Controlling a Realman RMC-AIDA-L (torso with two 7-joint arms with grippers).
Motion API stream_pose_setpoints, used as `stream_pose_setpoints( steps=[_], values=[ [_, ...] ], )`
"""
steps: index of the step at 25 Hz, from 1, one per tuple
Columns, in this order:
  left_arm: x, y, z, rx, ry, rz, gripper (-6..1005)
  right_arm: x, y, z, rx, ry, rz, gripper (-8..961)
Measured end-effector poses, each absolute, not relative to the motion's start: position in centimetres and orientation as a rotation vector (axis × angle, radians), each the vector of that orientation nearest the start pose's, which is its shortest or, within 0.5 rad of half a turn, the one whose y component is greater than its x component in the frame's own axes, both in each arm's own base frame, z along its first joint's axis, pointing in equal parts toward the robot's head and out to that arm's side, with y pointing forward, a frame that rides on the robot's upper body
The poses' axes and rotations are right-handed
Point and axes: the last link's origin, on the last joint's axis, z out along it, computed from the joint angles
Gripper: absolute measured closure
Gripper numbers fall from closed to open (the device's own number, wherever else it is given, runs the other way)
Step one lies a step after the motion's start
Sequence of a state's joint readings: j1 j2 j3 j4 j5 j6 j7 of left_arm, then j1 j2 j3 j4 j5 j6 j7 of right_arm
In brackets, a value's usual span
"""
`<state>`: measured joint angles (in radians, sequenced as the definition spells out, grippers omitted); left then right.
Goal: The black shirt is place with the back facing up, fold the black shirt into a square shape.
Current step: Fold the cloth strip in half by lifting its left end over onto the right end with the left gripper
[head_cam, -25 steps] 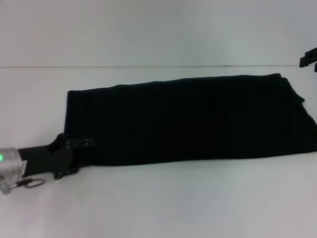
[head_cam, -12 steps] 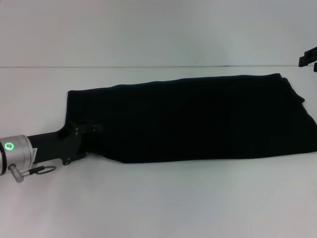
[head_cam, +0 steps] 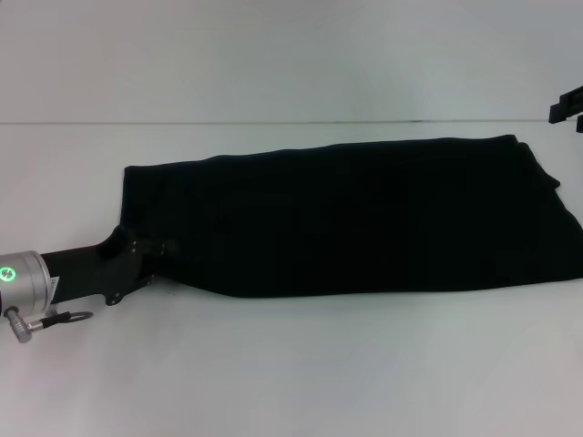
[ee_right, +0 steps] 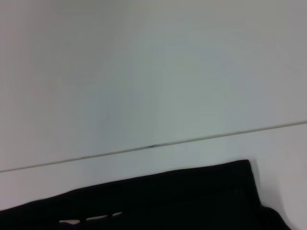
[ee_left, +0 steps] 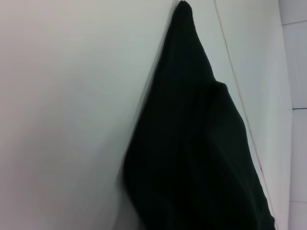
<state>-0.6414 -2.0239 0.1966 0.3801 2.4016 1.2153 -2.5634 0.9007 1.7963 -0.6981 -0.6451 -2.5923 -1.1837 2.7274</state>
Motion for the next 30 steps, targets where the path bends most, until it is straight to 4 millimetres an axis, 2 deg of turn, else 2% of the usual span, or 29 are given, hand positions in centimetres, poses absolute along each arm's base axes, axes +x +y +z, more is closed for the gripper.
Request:
stream_pose_setpoints(
  steps=[3, 8, 10, 14, 19, 26, 30],
  values=[
    [-32.7, 35.6, -0.7, 1.819, 2.689, 0.935, 611, 24.9, 47.0, 12.8, -1.889, 1.598, 0.180, 477],
    [-32.5, 35.6, -0.7, 1.955, 2.620, 0.924, 835, 24.9, 46.9, 12.8, -1.895, 1.605, 0.171, 476],
    [-32.6, 35.6, -0.6, 2.054, 2.571, 0.917, 866, 24.9, 46.8, 12.8, -1.901, 1.609, 0.161, 476],
    [-33.1, 35.4, -0.1, 2.148, 2.548, 0.909, 929, 25.0, 46.6, 13.0, -1.906, 1.623, 0.151, 476],
    [-34.4, 34.8, 1.0, 2.179, 2.586, 0.911, 928, 25.3, 46.4, 13.3, -1.894, 1.640, 0.150, 477],
    [-37.1, 33.6, 3.4, 2.135, 2.735, 0.948, 928, 25.4, 46.3, 13.4, -1.890, 1.648, 0.158, 476],
    [-36.7, 33.7, 3.8, 2.148, 2.718, 0.958, 929, 24.9, 46.3, 13.4, -1.909, 1.654, 0.152, 477]
  ],
)
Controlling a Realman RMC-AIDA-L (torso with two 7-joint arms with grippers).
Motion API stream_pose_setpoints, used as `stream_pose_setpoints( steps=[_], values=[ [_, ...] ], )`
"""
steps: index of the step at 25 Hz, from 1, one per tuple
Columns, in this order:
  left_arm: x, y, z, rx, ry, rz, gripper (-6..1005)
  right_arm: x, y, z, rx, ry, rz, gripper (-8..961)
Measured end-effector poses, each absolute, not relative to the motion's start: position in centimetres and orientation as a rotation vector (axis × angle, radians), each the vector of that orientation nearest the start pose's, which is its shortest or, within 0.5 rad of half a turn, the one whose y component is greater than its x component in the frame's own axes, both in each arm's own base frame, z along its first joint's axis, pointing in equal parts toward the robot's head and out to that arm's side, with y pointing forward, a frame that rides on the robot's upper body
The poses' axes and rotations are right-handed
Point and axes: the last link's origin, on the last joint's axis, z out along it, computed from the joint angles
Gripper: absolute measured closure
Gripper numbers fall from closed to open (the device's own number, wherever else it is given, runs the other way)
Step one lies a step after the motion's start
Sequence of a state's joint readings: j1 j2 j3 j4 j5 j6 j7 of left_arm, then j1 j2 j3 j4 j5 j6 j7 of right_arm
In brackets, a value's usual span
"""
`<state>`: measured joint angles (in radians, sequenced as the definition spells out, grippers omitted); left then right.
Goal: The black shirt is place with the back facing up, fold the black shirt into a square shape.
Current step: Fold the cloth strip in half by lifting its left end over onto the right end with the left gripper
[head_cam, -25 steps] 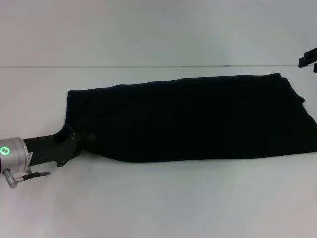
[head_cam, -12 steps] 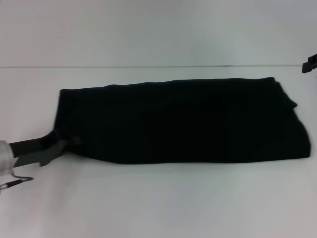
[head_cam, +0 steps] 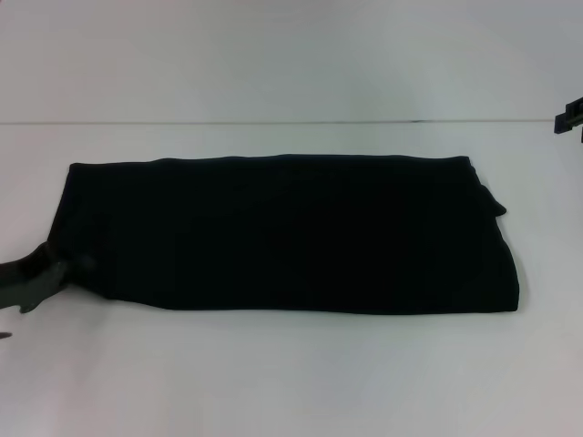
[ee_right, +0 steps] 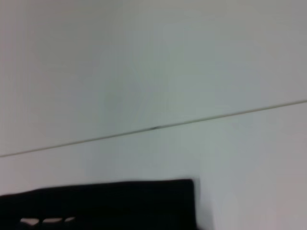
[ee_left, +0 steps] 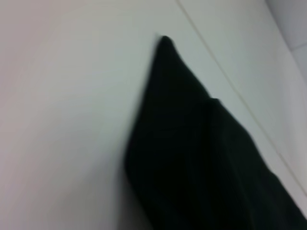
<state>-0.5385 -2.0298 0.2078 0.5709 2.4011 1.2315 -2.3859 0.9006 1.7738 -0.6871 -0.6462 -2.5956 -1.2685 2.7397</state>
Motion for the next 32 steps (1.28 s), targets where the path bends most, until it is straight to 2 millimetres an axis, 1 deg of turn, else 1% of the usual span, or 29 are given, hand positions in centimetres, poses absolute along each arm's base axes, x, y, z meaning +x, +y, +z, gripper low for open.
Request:
stream_pose_setpoints(
  steps=[2, 5, 6, 7, 8, 11, 13, 15, 18, 21, 24, 27, 28, 30, 31, 32],
  values=[
    [-36.2, 34.0, 3.7, 2.151, 2.694, 0.967, 929, 24.8, 46.2, 13.4, -1.919, 1.660, 0.147, 476],
    [-34.5, 35.0, 3.7, 2.148, 2.619, 1.018, 929, 24.6, 46.0, 13.6, -1.932, 1.668, 0.138, 476],
    [-33.5, 35.6, 3.8, 2.159, 2.568, 1.042, 929, 24.6, 45.9, 13.7, -1.934, 1.670, 0.135, 476],
    [-31.8, 36.4, 4.0, 2.187, 2.481, 1.079, 929, 24.7, 45.8, 13.8, -1.935, 1.672, 0.133, 476],
    [-31.8, 36.4, 4.0, 2.187, 2.481, 1.079, 929, 24.8, 45.7, 13.8, -1.935, 1.676, 0.133, 476],
    [-28.1, 38.0, 4.2, 2.256, 2.317, 1.123, 930, 24.9, 45.6, 14.0, -1.931, 1.686, 0.140, 477],
    [-25.2, 39.3, 3.9, 2.311, 2.208, 1.098, 931, 25.0, 45.6, 14.0, -1.930, 1.687, 0.141, 477],
    [-23.0, 40.4, 3.3, 2.356, 2.132, 1.051, 931, 24.9, 45.6, 14.0, -1.930, 1.688, 0.140, 477],
    [-18.8, 41.9, 1.6, 2.446, 1.986, 0.931, 930, 24.8, 45.7, 14.0, -1.932, 1.682, 0.144, 477],
    [-15.3, 42.5, -0.6, 2.504, 1.871, 0.844, 930, 24.5, 45.9, 13.9, -1.936, 1.676, 0.150, 476],
    [-12.3, 42.5, -3.3, 2.566, 1.771, 0.754, 930, 24.3, 46.0, 13.8, -1.938, 1.672, 0.153, 476],
    [-10.4, 42.2, -6.6, 2.614, 1.695, 0.659, 931, 24.2, 46.1, 13.8, -1.937, 1.666, 0.157, 476],
    [-10.1, 42.1, -7.8, 2.639, 1.677, 0.634, 931, 24.2, 46.1, 13.7, -1.937, 1.668, 0.157, 476],
    [-10.0, 41.6, -10.4, 2.711, 1.637, 0.545, 931, 24.3, 46.1, 13.6, -1.937, 1.670, 0.156, 476],
    [-10.3, 41.2, -12.3, 2.809, 1.571, 0.451, 931, 24.3, 46.1, 13.5, -1.937, 1.669, 0.156, 476],
    [-10.3, 41.2, -12.3, 2.809, 1.571, 0.451, 931, 24.2, 46.2, 13.5, -1.938, 1.667, 0.156, 476]
  ],
)
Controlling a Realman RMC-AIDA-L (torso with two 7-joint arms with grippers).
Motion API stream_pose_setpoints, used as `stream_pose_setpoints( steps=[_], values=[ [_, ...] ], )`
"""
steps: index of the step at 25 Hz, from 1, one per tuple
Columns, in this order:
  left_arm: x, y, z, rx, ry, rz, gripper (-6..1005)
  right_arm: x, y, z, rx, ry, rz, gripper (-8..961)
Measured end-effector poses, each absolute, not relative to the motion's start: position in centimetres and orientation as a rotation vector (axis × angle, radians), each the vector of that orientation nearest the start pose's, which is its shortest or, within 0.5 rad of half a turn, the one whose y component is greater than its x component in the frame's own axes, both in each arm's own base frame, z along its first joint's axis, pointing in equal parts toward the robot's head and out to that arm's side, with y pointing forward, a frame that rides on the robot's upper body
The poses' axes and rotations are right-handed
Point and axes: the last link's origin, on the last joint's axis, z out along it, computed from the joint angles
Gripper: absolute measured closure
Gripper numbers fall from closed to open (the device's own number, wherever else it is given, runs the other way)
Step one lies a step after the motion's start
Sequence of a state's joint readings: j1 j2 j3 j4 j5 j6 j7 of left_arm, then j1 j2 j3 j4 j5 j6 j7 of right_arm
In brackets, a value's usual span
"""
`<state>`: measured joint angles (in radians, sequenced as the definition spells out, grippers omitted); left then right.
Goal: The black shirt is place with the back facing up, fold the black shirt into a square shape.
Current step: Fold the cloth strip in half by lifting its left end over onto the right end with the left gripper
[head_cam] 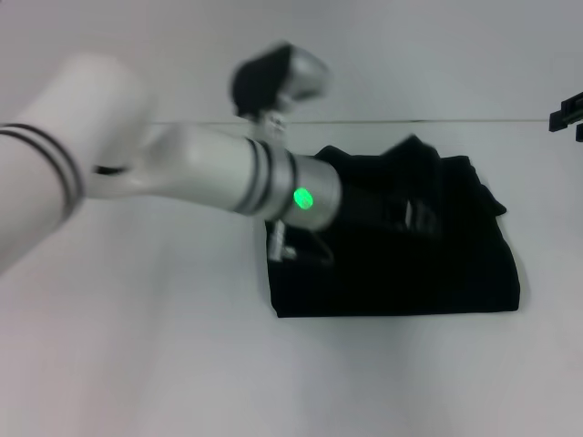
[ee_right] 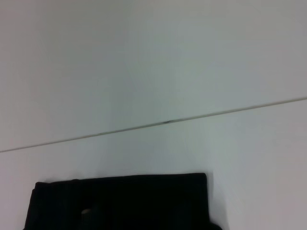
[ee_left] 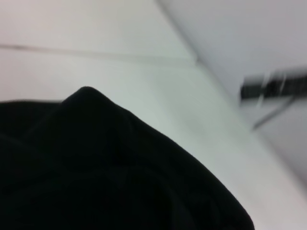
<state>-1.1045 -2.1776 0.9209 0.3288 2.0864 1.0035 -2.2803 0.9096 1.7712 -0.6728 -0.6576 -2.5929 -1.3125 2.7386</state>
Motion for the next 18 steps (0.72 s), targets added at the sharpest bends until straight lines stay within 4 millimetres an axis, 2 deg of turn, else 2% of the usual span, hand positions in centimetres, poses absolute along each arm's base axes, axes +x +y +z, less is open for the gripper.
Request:
stream_pose_setpoints(
  steps=[3, 6, 11, 14, 16, 18],
  values=[
    [-10.5, 40.6, -14.5, -2.691, -1.269, -0.284, 931, 24.2, 46.3, 13.5, -1.936, 1.663, 0.159, 477],
    [-9.8, 40.1, -15.2, -2.764, -1.142, -0.297, 930, 24.2, 46.3, 13.5, -1.933, 1.658, 0.162, 477],
    [-8.4, 38.7, -12.6, -2.965, -0.968, -0.480, 814, 24.4, 46.3, 13.8, -1.921, 1.655, 0.163, 477],
    [-9.0, 37.4, -11.2, -3.062, -0.850, -0.422, 705, 24.3, 46.4, 13.8, -1.924, 1.654, 0.165, 477],
    [-10.3, 37.3, -10.2, -3.025, -0.925, -0.400, 620, 24.1, 46.4, 13.8, -1.931, 1.651, 0.162, 477],
    [-12.1, 38.0, -8.7, -2.921, -1.095, -0.445, 546, 23.8, 46.5, 13.4, -1.945, 1.652, 0.154, 477]
  ],
)
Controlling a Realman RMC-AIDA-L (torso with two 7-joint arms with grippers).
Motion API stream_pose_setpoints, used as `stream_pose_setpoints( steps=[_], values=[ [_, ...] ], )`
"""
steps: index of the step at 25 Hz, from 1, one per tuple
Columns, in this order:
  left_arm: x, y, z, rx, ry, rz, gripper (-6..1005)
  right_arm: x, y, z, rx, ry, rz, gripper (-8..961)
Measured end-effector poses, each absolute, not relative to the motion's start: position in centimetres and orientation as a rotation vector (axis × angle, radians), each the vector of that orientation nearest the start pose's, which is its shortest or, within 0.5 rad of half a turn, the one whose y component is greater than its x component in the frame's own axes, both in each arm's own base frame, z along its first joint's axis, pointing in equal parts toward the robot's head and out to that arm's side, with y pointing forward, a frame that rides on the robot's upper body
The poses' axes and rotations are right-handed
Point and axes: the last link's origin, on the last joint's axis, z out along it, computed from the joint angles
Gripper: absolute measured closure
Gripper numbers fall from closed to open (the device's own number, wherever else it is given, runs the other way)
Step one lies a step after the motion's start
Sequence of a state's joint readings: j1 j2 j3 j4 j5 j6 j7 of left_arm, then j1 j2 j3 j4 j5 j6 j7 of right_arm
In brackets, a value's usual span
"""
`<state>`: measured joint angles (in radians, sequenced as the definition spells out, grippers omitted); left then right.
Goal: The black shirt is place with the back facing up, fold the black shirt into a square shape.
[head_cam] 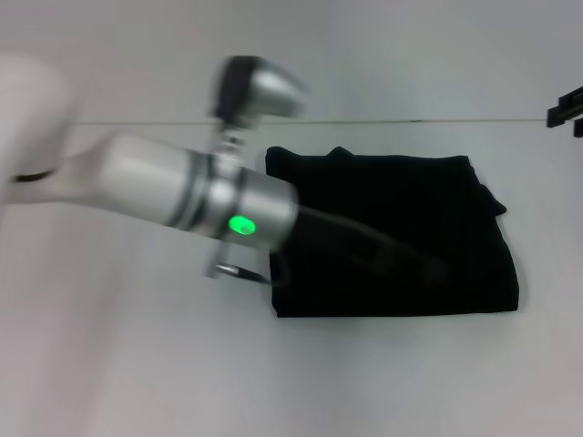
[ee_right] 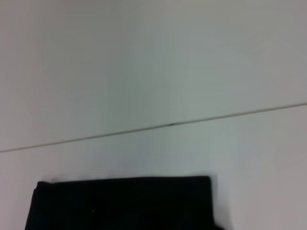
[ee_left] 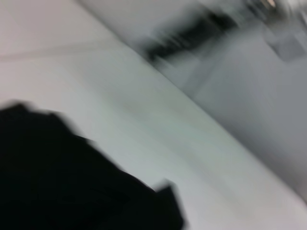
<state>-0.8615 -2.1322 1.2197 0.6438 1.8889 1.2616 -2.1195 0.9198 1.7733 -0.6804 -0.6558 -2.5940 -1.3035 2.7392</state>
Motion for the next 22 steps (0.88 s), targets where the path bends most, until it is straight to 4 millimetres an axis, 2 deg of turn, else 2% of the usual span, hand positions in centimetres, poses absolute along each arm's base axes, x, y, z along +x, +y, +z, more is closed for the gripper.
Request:
stream_pose_setpoints(
  steps=[2, 3, 4, 5, 7, 10, 13, 19, 22],
  values=[
    [-13.8, 38.8, -7.0, -2.789, -1.285, -0.536, 485, 23.6, 46.4, 12.9, -1.962, 1.655, 0.145, 476],
    [-15.9, 39.3, -5.2, -2.630, -1.494, -0.651, 454, 23.3, 46.4, 12.6, -1.979, 1.657, 0.139, 476],
    [-16.7, 39.4, -4.6, -2.564, -1.577, -0.693, 423, 23.2, 46.4, 12.4, -1.985, 1.657, 0.138, 476],
    [-16.7, 39.4, -4.6, -2.564, -1.577, -0.693, 393, 23.2, 46.4, 12.4, -1.985, 1.657, 0.138, 476],
    [-17.8, 39.4, -3.9, -2.449, -1.740, -0.736, 331, 23.1, 46.4, 12.2, -1.989, 1.659, 0.137, 476],
    [-18.8, 39.4, -4.3, -2.302, -1.953, -0.691, 222, 22.9, 46.4, 12.2, -1.990, 1.662, 0.140, 477],
    [-19.2, 39.8, -5.0, -2.209, -2.028, -0.680, 112, 22.7, 46.5, 12.2, -1.994, 1.659, 0.143, 477],
    [-19.5, 40.4, -6.4, -2.109, -2.056, -0.697, 47, 22.3, 46.3, 11.0, -2.044, 1.646, 0.137, 479],
    [-20.1, 40.7, -5.6, -2.069, -2.039, -0.727, 48, 21.2, 46.0, 9.5, -2.170, 1.577, 0.119, 479]
  ],
)
